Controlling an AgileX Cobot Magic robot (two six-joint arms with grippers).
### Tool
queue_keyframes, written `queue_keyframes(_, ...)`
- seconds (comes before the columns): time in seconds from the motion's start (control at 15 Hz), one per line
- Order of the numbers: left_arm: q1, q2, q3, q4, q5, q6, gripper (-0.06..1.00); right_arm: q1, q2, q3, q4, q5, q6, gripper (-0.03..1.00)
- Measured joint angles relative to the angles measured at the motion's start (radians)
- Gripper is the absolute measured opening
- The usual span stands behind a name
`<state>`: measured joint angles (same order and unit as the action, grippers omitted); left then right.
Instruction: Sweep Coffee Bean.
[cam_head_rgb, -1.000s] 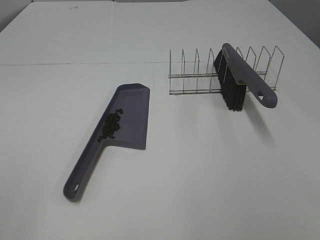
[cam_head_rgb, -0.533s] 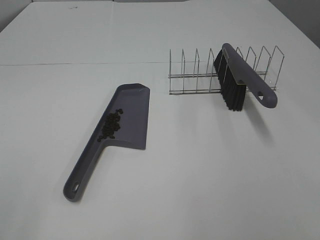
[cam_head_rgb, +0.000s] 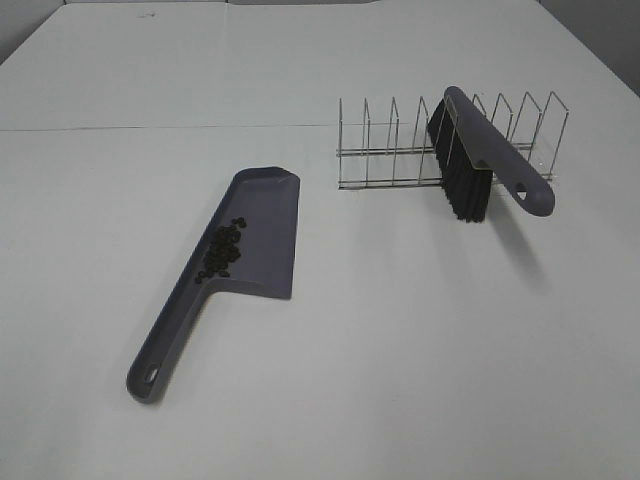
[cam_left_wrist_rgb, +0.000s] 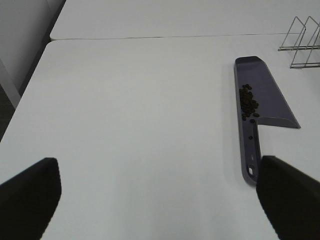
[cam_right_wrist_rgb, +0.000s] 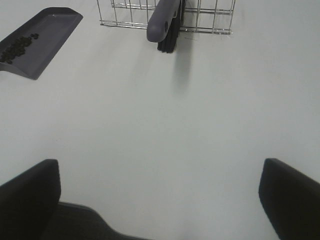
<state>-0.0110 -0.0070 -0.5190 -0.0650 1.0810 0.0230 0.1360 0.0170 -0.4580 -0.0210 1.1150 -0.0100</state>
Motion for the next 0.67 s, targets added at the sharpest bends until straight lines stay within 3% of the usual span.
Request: queue_keyframes(0.67, 0.000, 0.000, 0.000, 0.000, 0.000, 0.000, 0.99, 0.000, 0.000, 0.000, 0.000, 0.000, 0.000, 0.99)
